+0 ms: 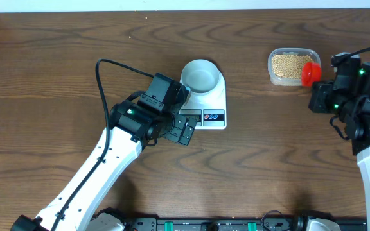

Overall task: Scoop item into bowl and weigh 50g on scale
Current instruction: 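Move the red scoop with the right gripper over the soybean tub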

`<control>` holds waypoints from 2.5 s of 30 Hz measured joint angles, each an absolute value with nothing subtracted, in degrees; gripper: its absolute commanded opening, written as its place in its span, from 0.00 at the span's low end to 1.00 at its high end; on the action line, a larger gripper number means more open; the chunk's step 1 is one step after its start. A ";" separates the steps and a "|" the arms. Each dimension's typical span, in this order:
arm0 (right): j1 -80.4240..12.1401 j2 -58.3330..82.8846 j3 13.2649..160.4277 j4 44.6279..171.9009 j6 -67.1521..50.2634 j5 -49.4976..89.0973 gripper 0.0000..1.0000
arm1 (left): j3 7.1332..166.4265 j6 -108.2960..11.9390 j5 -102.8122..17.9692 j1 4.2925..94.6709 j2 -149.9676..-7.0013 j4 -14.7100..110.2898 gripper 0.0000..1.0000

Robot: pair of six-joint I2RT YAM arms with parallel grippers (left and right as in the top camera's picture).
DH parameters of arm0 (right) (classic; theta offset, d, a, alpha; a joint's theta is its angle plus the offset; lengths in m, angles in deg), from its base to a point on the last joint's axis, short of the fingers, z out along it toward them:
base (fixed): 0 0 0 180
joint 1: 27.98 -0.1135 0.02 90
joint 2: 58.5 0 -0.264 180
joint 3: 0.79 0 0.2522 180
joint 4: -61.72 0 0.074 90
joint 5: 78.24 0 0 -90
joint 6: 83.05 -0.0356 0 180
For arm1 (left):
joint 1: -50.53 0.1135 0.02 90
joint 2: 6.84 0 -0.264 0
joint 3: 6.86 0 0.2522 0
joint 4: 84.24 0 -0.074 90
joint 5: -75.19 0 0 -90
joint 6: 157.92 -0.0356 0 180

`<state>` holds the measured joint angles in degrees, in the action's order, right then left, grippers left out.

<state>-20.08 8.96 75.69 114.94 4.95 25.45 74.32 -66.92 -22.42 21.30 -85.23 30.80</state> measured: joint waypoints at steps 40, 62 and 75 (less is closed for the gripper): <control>-19.09 33.20 75.71 93.63 16.49 21.28 0.01 | 74.32 -66.92 -22.42 21.30 -85.23 30.82 0.98; -19.09 38.65 75.82 91.45 14.75 19.35 0.01 | 74.32 -66.94 -22.42 21.30 -85.23 30.80 0.98; -19.09 39.43 75.91 93.24 7.29 27.24 0.01 | 74.32 -66.94 -22.42 21.30 -85.23 30.82 0.98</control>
